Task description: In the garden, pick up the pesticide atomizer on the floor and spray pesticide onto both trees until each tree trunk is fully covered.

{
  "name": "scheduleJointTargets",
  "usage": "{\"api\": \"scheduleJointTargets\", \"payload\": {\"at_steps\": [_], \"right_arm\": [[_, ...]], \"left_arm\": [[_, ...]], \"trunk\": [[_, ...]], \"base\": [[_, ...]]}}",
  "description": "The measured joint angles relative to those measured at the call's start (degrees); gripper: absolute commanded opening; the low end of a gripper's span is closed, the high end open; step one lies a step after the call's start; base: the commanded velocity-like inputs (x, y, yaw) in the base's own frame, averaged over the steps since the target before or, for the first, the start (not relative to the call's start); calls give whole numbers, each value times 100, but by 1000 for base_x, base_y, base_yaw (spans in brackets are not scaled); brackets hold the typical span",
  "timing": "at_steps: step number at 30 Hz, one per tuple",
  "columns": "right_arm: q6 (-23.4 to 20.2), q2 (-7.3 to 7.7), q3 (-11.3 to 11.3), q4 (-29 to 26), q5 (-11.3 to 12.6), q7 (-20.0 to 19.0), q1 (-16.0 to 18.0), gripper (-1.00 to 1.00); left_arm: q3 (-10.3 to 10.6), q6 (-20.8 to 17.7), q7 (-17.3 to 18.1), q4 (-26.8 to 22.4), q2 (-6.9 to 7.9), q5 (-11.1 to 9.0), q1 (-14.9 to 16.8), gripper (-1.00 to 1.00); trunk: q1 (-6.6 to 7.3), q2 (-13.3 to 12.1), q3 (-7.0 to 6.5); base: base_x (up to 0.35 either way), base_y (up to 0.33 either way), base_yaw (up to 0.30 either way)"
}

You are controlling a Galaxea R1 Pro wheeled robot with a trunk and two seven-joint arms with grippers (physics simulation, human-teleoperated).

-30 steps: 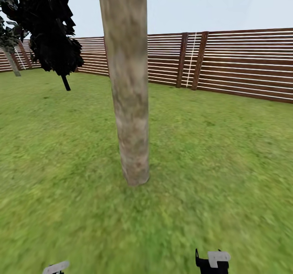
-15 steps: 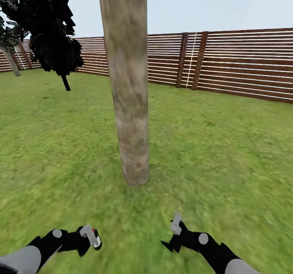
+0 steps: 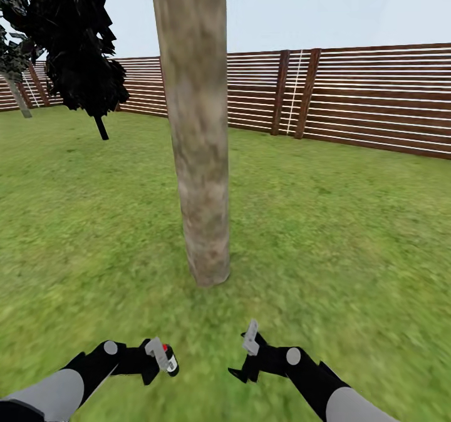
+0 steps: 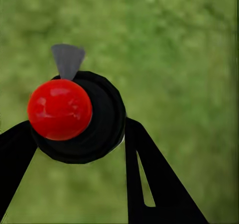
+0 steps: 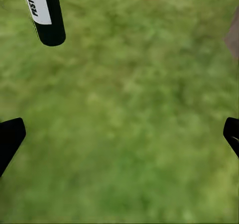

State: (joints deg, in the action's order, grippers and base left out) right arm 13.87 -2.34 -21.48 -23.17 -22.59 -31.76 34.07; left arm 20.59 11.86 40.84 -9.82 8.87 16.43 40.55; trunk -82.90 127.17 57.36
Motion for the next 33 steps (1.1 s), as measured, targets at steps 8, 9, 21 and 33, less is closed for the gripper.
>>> {"api": "scheduleJointTargets", "payload": {"at_steps": [8,9,21,33], "right_arm": [[1,-61,1,-261,-149,-1159,1,-100],[1,-59,5,-262,-150,-1177,1,-100],[-23,-64,7,-693,-141,-1200,16,-100],[-25,-87,7,-814,-132,-1200,19,-100]], "left_arm": [[0,0,585,-365,-75,307,48,-100],[-3,-1,588,-368,-81,343,48,-100],[-7,-5,833,-429,-448,888,49,-100],[-25,-69,830,-491,-892,1234,57,-100]], "trunk": [[0,0,0],[0,0,0],[0,0,0],[0,0,0]], "base": [[0,0,0],[0,0,0],[0,0,0],[0,0,0]]}}
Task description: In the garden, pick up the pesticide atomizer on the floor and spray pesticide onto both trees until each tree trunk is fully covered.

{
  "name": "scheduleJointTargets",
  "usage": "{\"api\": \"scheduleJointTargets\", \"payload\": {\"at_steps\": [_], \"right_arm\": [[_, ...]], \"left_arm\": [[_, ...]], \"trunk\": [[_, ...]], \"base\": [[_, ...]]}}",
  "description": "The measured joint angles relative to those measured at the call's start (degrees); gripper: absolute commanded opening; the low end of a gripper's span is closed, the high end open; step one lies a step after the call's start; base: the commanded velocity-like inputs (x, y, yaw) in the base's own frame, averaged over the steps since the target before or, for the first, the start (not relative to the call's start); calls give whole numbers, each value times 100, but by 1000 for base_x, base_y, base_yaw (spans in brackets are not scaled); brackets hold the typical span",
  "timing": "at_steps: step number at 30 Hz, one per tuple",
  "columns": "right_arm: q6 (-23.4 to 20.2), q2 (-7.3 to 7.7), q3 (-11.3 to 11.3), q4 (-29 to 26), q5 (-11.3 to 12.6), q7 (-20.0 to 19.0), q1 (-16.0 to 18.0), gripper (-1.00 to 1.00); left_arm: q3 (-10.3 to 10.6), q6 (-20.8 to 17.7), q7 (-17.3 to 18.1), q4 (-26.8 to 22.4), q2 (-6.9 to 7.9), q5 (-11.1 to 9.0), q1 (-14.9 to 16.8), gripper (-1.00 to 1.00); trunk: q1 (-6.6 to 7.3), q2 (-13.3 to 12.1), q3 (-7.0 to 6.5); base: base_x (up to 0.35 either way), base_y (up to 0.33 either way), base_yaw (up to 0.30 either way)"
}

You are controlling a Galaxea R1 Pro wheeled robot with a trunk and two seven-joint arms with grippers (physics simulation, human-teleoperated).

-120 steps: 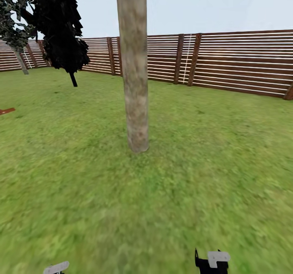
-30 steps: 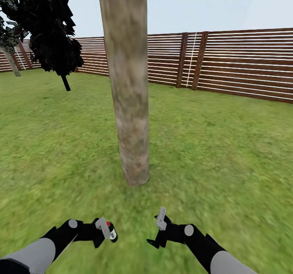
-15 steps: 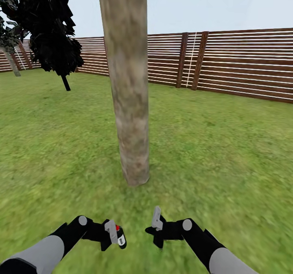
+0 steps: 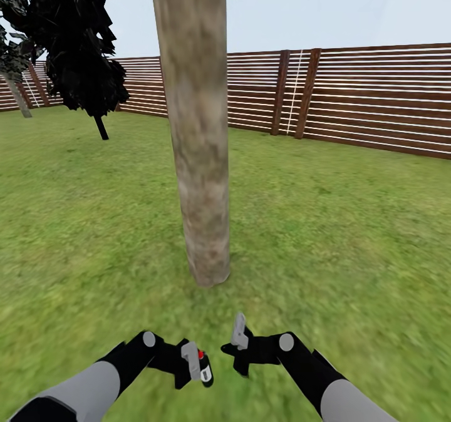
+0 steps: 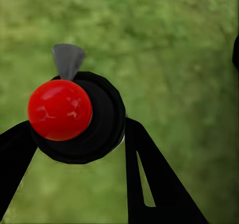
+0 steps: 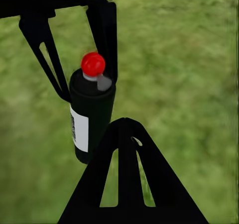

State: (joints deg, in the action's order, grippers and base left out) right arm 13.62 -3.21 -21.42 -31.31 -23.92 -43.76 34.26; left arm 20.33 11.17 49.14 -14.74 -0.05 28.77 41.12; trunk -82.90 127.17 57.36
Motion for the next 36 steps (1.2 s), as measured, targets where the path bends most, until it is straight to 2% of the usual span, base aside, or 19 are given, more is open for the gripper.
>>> {"api": "scheduleJointTargets", "payload": {"at_steps": [9,22,36], "right_arm": [[0,-16,-8,-64,8,-11,0,-100],[0,-41,-17,-60,8,-11,0,-100],[0,-91,-17,-55,0,-11,0,-100]], "left_arm": [[9,2,1,-59,-32,13,-1,-100],[14,-8,-5,-226,-189,35,-4,-100],[5,-8,-33,-218,-196,24,-54,-100]], "trunk": [[0,0,0],[0,0,0],[0,0,0]], "base": [[0,0,0],[0,0,0],[0,0,0]]}}
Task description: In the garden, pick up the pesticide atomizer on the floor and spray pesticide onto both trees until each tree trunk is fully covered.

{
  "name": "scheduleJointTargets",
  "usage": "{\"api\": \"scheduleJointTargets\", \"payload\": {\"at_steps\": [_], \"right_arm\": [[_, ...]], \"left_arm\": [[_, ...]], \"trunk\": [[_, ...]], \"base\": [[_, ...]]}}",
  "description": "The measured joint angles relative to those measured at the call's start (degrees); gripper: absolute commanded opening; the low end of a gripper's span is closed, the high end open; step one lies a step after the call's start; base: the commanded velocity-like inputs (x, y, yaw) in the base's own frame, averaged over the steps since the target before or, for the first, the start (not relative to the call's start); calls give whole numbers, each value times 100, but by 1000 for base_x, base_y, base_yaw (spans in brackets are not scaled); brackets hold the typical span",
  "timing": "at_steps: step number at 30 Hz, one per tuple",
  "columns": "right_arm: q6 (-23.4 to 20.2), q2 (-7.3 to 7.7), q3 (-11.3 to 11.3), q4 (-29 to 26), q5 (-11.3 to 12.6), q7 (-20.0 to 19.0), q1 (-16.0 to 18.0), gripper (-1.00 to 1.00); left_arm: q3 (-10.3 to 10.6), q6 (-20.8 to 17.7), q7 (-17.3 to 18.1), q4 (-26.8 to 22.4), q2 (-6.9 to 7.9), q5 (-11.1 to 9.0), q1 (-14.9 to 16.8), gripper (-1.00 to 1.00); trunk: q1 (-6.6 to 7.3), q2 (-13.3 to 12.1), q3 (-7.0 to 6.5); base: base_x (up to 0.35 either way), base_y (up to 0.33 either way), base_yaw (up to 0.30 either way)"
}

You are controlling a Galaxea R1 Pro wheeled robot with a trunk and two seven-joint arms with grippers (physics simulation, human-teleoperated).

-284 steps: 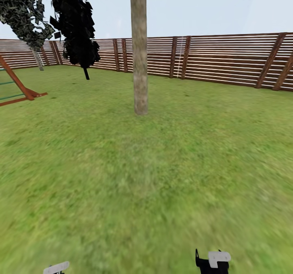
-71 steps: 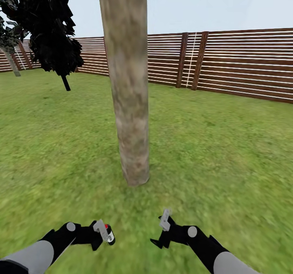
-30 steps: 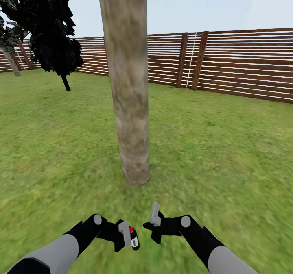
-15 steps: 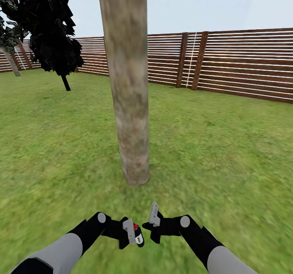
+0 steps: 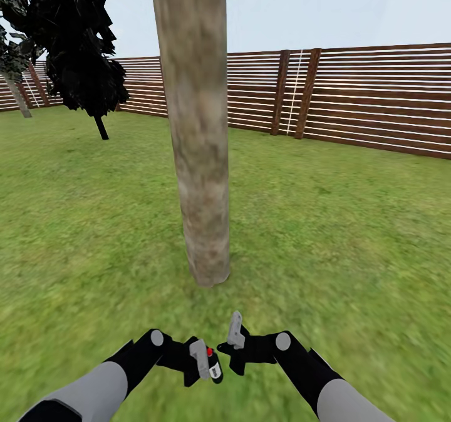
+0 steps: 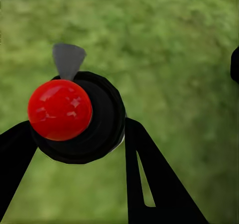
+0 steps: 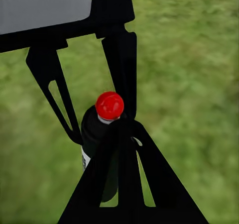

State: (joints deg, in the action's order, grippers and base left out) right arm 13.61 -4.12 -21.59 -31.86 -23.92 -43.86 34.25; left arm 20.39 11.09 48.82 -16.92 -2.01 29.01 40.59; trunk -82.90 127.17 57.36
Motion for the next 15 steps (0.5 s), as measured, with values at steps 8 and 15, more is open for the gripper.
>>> {"api": "scheduleJointTargets", "payload": {"at_steps": [8,15], "right_arm": [[0,0,0,0,0,0,0,-100],[0,0,0,4,0,0,0,-100]], "left_arm": [[0,0,0,0,-104,3,0,-100],[0,9,7,0,-105,-1,0,-100]], "trunk": [[0,0,0],[0,0,0]], "base": [[0,0,0],[0,0,0]]}}
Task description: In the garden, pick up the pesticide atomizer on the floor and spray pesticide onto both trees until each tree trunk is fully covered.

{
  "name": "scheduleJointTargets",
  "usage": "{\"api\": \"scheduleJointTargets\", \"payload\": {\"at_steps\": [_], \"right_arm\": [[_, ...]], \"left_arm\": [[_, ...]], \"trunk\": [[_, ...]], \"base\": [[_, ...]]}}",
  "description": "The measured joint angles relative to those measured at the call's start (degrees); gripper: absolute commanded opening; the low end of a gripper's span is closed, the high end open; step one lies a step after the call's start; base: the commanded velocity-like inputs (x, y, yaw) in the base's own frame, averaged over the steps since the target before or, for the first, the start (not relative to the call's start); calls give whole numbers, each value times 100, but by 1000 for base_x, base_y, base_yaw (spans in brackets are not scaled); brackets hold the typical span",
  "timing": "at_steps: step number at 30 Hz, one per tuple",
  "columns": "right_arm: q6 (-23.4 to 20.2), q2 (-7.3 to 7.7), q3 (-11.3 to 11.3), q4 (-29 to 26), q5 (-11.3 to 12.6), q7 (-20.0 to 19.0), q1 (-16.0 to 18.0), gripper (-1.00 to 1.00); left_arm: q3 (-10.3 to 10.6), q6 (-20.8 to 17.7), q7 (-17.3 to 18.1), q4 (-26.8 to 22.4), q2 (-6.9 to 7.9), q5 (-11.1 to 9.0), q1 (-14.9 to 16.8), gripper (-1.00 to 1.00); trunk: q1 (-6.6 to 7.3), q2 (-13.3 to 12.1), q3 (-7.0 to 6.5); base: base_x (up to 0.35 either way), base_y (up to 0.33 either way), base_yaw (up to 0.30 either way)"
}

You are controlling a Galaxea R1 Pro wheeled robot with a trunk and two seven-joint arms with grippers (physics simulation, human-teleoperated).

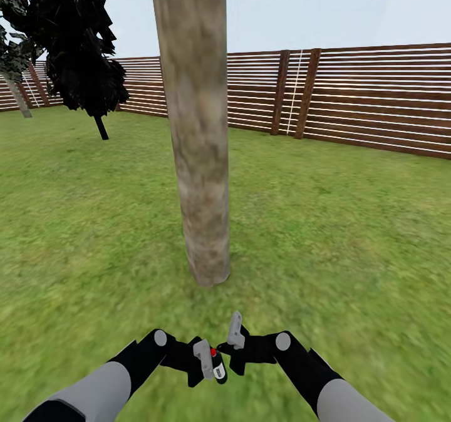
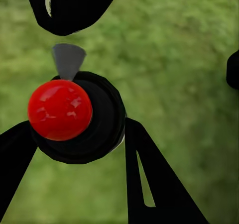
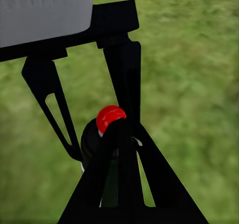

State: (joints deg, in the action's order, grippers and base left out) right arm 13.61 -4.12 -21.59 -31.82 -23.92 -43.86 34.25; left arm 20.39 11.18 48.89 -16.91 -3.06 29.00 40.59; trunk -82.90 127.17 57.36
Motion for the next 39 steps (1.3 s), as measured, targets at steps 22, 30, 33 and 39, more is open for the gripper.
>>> {"api": "scheduleJointTargets", "payload": {"at_steps": [22,30,33,39], "right_arm": [[0,3,0,40,-17,0,0,-100],[0,9,-2,40,-18,0,0,-100],[0,9,0,40,-17,0,0,-100],[0,9,0,43,-17,0,0,-100]], "left_arm": [[-8,19,-8,-9,-6,-21,4,-100],[-16,37,-8,-9,-8,-36,6,-100],[-17,42,-8,-8,-9,-46,9,-100],[-17,52,-8,-13,-9,-50,9,-100]], "trunk": [[0,0,0],[0,0,0],[0,0,0],[0,0,0]], "base": [[0,0,0],[0,0,0],[0,0,0],[0,0,0]]}}
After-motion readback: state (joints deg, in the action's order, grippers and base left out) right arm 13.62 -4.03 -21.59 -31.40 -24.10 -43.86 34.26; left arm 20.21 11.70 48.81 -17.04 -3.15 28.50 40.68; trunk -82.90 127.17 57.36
